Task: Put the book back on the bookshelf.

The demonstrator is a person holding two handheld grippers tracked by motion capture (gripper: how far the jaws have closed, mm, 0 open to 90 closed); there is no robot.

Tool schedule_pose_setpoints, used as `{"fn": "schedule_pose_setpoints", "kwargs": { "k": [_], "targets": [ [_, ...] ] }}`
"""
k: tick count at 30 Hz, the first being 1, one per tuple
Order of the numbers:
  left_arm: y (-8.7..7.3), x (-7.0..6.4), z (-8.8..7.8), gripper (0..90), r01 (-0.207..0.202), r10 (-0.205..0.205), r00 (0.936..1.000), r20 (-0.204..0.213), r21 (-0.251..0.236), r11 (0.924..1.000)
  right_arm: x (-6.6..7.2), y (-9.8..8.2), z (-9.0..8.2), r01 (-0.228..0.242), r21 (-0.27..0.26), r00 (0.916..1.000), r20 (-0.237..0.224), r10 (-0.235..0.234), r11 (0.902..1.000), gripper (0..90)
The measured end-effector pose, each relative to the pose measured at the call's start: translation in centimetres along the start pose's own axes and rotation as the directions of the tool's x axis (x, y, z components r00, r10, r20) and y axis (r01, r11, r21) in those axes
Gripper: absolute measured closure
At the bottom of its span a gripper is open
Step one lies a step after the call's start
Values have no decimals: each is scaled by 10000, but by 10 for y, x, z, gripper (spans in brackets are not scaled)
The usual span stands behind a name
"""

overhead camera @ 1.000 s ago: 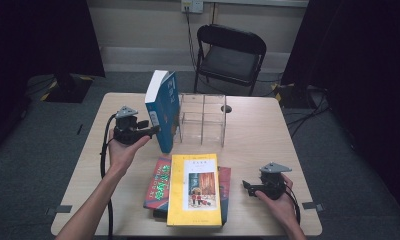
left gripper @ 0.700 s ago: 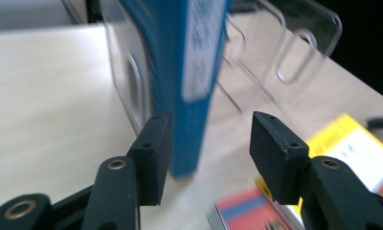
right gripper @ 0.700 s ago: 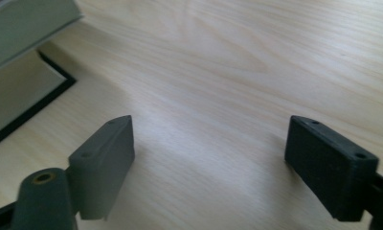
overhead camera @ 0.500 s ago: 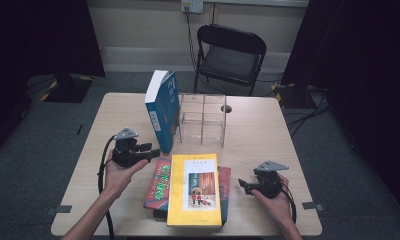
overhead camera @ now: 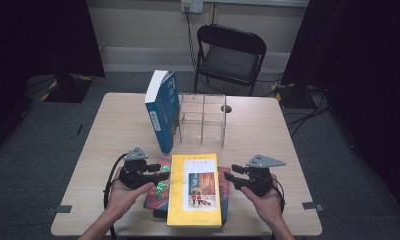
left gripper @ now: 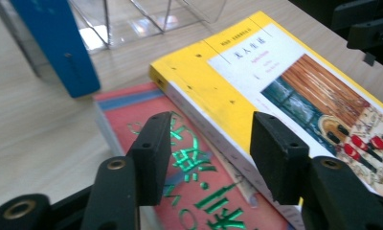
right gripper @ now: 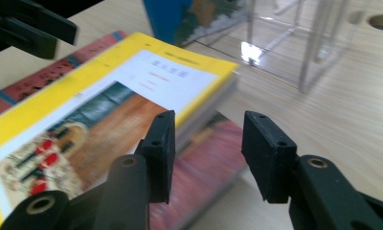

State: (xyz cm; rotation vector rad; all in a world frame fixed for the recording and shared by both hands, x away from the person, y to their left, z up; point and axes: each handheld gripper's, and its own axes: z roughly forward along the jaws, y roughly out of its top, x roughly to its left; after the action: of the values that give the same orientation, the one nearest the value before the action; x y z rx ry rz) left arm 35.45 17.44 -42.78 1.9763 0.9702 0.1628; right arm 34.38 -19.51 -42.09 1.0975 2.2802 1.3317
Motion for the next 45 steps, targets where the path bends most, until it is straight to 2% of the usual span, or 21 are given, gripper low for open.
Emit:
{"fn": "schedule_pose_setpoints", "kwargs": {
  "k": [3, 4, 5, 6, 8, 9, 11, 12, 13, 15, 18, 21, 28, 34, 37, 39, 42, 45],
  "targets": [
    [-2, -4, 8, 461, 90, -92, 9998, 162, 131, 9999, 15, 6, 14, 277, 14, 9988, -392, -276, 9996, 574],
    [-2, -8, 14, 455, -398, 402, 9991, -122, 331, 9987, 16, 5, 18, 255, -8, 9986, -455, -255, 9997, 570],
    [-2, -8, 14, 448, -398, 402, 9991, -122, 331, 9987, 17, 4, 21, 207, 74, 9984, -528, -203, 9998, 570],
    [-1, -10, 18, 446, -373, 370, 9993, 98, 380, 9986, 18, 3, 24, 287, 223, 9983, -512, -275, 9993, 573],
    [-2, -11, 19, 445, -500, 498, 9987, 71, 337, 9982, 18, 2, 26, 399, 271, 9986, -371, -388, 9988, 572],
    [-2, -12, 20, 437, -555, 554, 9985, 51, 269, 9981, 17, -1, 28, 225, 259, 9991, -362, -216, 9994, 567],
    [-2, -12, 21, 436, -534, 532, 9985, 95, 249, 9983, 16, -5, 31, 214, 376, 9991, -377, -200, 9991, 555],
    [-3, -12, 21, 431, -444, 441, 9989, 134, 220, 9988, 16, -7, 31, 103, 274, 9990, -429, -91, 9996, 540],
    [-5, -11, 22, 431, -289, 287, 9993, 224, 116, 9995, 15, -8, 32, -28, 242, 9989, -461, 39, 9997, 490],
    [-7, -12, 23, 430, -241, 236, 9987, 449, 96, 9997, 14, -10, 34, -157, 215, 9986, -501, 167, 9996, 434],
    [-8, -13, 26, 414, -127, 121, 9980, 626, 99, 9999, 16, -11, 39, -440, 201, 9959, -781, 455, 9988, 422],
    [-11, -13, 27, 395, -52, 66, 9977, 681, -197, 9998, 18, -11, 43, -595, 200, 9938, -929, 611, 9980, 405],
    [-12, -13, 28, 391, -46, 60, 9978, 656, -207, 9998, 18, -12, 48, -1105, 105, 9898, -889, 1110, 9938, 368],
    [-10, -15, 27, 391, -81, 83, 9986, 524, -35, 10000, 19, -11, 50, -1417, 60, 9873, -713, 1418, 9899, 378],
    [-8, -18, 27, 392, -93, 90, 9992, 381, 91, 9999, 20, -10, 49, -1592, 47, 9860, -498, 1592, 9872, 436],
    [-8, -17, 26, 392, -156, 145, 9985, 523, 191, 9997, 19, -9, 46, -1689, -142, 9845, -509, 1680, 9855, 502],
    [-10, -17, 25, 395, -209, 199, 9980, 608, 149, 9997, 16, -7, 44, -2117, -203, 9750, -741, 2096, 9771, 517],
    [-11, -19, 23, 394, -298, 283, 9976, 630, 229, 9993, 16, -7, 44, -2313, -244, 9705, -750, 2290, 9726, 522]
  ]
}}
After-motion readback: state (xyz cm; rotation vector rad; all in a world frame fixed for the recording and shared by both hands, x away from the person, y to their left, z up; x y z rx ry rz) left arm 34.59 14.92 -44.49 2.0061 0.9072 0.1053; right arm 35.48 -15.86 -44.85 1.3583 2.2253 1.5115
